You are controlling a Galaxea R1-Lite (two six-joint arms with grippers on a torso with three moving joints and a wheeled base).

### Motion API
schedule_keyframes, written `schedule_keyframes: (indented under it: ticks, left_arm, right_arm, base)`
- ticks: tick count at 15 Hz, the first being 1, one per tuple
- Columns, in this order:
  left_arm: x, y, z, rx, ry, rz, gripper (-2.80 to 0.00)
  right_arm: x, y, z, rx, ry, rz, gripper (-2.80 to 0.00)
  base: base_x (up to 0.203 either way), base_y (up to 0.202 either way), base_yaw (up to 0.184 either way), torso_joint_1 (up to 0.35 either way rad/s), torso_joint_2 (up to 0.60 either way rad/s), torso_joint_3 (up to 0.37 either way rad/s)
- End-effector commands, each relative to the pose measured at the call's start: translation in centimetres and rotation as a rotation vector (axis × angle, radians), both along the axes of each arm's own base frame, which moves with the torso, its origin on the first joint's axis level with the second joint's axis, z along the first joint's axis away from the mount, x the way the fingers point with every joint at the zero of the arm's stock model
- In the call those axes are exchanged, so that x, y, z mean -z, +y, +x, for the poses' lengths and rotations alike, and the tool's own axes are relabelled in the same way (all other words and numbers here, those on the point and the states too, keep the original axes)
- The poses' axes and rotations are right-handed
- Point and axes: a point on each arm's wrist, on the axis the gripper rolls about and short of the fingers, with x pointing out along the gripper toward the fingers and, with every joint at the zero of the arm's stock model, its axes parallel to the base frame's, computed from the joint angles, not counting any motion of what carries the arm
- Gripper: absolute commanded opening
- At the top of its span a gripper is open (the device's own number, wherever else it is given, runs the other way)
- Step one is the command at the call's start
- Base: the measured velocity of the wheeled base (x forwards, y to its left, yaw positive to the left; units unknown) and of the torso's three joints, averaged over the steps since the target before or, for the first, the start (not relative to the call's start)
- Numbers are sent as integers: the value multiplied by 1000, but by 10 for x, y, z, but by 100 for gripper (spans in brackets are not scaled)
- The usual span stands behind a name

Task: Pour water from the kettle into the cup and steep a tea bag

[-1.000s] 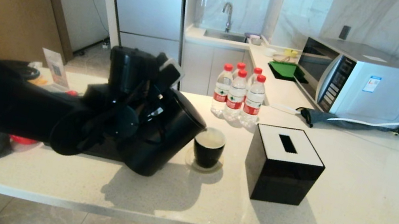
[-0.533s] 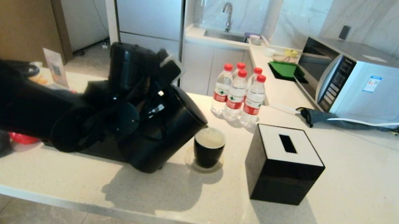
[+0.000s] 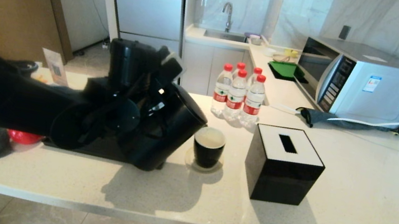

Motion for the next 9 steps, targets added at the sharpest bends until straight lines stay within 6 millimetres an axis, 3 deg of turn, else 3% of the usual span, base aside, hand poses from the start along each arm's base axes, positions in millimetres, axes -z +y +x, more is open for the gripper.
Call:
schedule_keyframes:
  ticks: [1, 9]
  left_arm:
    - [-4, 1, -2, -1, -9, 8, -280]
    - [-5, 1, -3, 6, -9, 33, -280]
  right_arm:
    - [0, 0, 0, -1, 1, 0, -280]
    - [0, 0, 0, -1, 1, 0, -280]
  base:
    - [0, 0, 0, 0, 0, 0]
    - [0, 0, 0, 0, 0, 0]
